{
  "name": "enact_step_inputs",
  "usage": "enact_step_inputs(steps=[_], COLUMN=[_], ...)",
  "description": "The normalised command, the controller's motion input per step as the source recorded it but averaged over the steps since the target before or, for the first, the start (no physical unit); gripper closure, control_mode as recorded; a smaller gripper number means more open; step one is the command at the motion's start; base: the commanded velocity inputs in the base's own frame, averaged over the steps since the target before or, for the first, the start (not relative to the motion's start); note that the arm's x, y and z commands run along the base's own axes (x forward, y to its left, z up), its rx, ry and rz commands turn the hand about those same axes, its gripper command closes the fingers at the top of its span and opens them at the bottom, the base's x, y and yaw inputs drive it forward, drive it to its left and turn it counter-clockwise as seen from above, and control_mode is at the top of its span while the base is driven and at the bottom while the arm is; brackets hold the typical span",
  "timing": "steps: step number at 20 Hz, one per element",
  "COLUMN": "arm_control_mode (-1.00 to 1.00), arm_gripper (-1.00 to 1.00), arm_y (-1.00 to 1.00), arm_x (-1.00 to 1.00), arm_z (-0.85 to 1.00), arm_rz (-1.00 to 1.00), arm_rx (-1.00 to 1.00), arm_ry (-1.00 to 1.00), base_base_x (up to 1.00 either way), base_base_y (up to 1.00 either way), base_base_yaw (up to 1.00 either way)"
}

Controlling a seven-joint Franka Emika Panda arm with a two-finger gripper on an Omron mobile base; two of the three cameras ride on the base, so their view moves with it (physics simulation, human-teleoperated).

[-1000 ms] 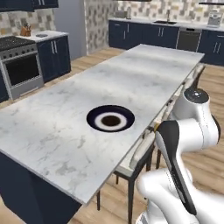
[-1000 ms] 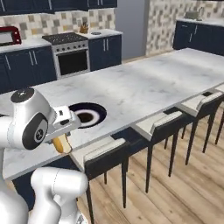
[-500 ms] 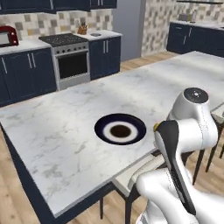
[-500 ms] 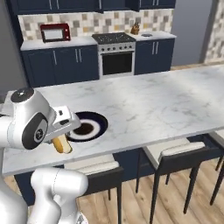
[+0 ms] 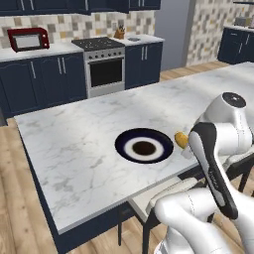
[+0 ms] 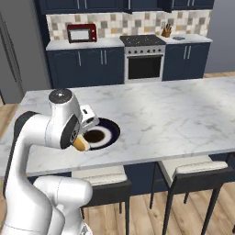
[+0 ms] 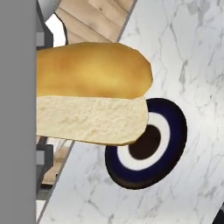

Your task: Move the hot dog bun to the plate on the dining table and place the condiment next to that plate. Then navigate to the fridge and take the sausage and place it on the plate as well.

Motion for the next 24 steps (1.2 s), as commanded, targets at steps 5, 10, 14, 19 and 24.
enact_step_inputs(steps=[5, 10, 14, 19, 24], arm_control_mode=[-1.0, -1.0, -1.0, -1.0, -1.0], arm_gripper=[1.0, 1.0, 1.0, 1.0, 1.0], arm_y=[-0.13, 0.02, 0.14, 0.32, 0.32], arm_x=[1.0, 1.0, 0.93, 0.4, 0.31], arm_z=[-0.05, -0.19, -0.22, -0.28, -0.27], arm_rz=[0.23, 0.05, 0.0, 0.0, 0.0], arm_rx=[0.09, 0.01, 0.0, -0.06, -0.1], arm_ry=[0.07, 0.15, 0.27, 0.27, 0.17], base_base_x=[0.0, 0.0, 0.0, 0.0, 0.0], base_base_y=[0.0, 0.0, 0.0, 0.0, 0.0], base_base_yaw=[0.0, 0.0, 0.0, 0.0, 0.0])
